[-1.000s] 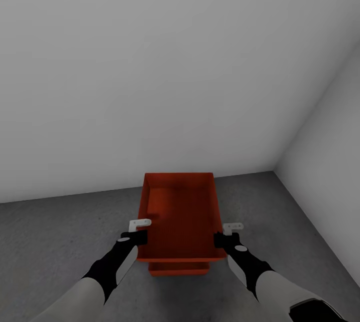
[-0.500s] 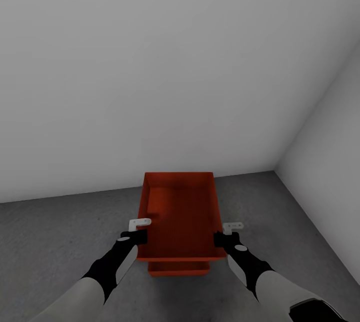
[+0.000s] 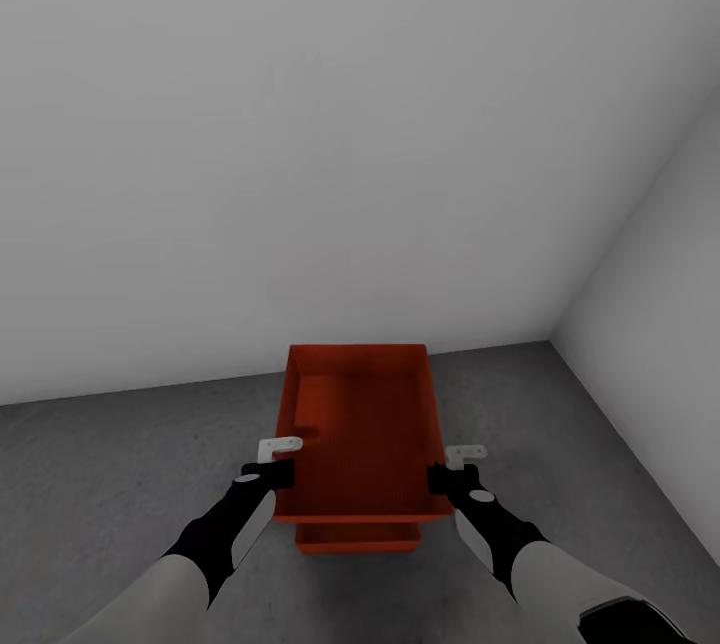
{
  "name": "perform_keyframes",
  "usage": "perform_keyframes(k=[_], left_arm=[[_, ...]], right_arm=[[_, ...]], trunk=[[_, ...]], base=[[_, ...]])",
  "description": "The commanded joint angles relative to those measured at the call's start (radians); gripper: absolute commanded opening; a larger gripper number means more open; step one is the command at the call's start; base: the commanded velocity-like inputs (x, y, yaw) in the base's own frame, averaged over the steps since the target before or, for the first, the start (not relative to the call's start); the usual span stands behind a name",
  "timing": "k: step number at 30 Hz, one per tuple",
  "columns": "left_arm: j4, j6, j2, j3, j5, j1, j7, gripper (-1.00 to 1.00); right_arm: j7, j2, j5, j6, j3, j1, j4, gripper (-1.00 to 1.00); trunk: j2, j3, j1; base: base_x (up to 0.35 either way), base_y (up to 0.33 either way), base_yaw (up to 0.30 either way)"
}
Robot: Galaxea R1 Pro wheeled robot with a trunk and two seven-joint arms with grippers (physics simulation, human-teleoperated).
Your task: Move the two storage containers from the living room to the garage. In the garage, place one container on the floor and stack the other container on top of it (either order is fine).
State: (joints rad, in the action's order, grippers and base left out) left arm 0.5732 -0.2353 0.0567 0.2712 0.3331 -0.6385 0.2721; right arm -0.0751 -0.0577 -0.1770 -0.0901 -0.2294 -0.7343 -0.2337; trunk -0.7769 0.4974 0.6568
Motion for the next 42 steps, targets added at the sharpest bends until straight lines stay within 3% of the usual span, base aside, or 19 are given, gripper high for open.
perform_keyframes(k=[1,23,42], left_arm=[[0.007,0.051,-0.001,-0.017,-0.003,-0.001,0.012,-1.00],[0.007,0.051,-0.001,-0.017,-0.003,-0.001,0.012,-1.00],[0.007,0.051,-0.001,-0.017,-0.003,-0.001,0.012,-1.00]], right_arm=[[-0.006,0.001,-0.013,-0.005,0.012,0.000,0.028,-1.00],[-0.006,0.001,-0.012,0.001,0.012,0.000,0.028,-1.00],[-0.006,0.001,-0.012,0.001,0.012,0.000,0.028,-1.00]], trunk=[[-0.008,0.004,0.004],[-0.162,0.092,0.088],[-0.295,0.153,0.161]], base=[[0.000,0.000,0.000],[0.000,0.000,0.000],[0.000,0.000,0.000]])
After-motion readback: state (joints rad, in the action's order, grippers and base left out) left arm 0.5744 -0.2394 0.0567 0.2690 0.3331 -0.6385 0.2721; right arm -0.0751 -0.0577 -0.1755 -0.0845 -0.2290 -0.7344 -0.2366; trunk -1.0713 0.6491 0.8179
